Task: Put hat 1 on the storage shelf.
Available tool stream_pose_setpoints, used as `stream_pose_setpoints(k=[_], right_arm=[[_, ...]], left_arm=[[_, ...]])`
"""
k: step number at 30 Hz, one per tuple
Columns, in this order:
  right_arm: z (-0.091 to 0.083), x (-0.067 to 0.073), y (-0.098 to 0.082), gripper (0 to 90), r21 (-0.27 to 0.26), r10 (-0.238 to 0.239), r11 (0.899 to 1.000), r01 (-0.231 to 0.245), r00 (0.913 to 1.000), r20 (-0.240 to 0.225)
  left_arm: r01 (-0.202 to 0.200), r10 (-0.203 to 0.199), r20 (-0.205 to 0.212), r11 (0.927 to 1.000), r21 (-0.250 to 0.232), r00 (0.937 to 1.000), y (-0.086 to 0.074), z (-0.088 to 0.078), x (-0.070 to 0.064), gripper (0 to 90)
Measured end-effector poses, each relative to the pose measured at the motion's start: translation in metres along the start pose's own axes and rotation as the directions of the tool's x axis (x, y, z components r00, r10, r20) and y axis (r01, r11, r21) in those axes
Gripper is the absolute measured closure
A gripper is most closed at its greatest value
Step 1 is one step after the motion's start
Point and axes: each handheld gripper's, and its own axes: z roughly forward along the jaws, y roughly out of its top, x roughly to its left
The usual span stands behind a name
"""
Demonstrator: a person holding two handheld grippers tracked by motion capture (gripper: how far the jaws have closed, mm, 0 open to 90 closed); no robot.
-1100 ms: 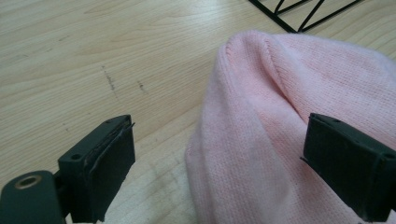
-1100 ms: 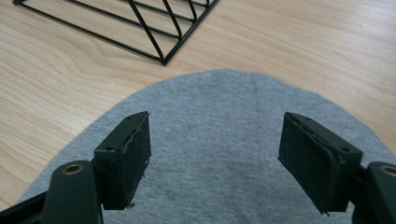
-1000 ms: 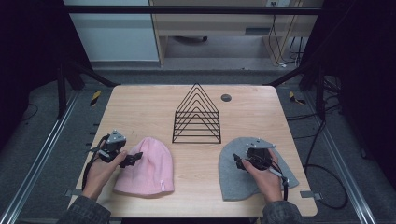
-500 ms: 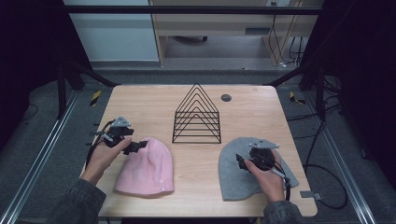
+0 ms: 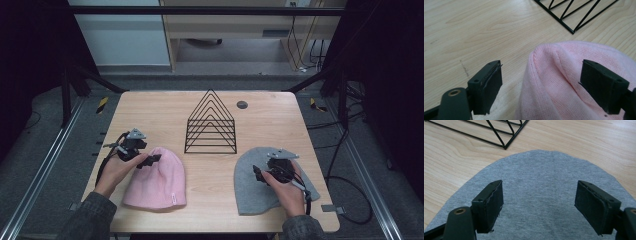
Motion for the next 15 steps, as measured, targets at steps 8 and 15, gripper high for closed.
stream_pose_setpoints(k=[8,15], right_arm=[[0.0,-0.003,0.0,22.4,0.008,0.017,1.0,-0.017,0.9999,0.003],[0.001,-0.002,0.0,22.3,0.021,0.017,1.0,-0.017,0.9999,-0.001]], left_arm=[[-0.012,0.012,0.006,0.9999,0.008,0.9999,-0.001,0.002,-0.001,33.8],[0.013,-0.011,-0.03,0.9982,0.058,0.9995,-0.006,0.014,0.004,44.6]])
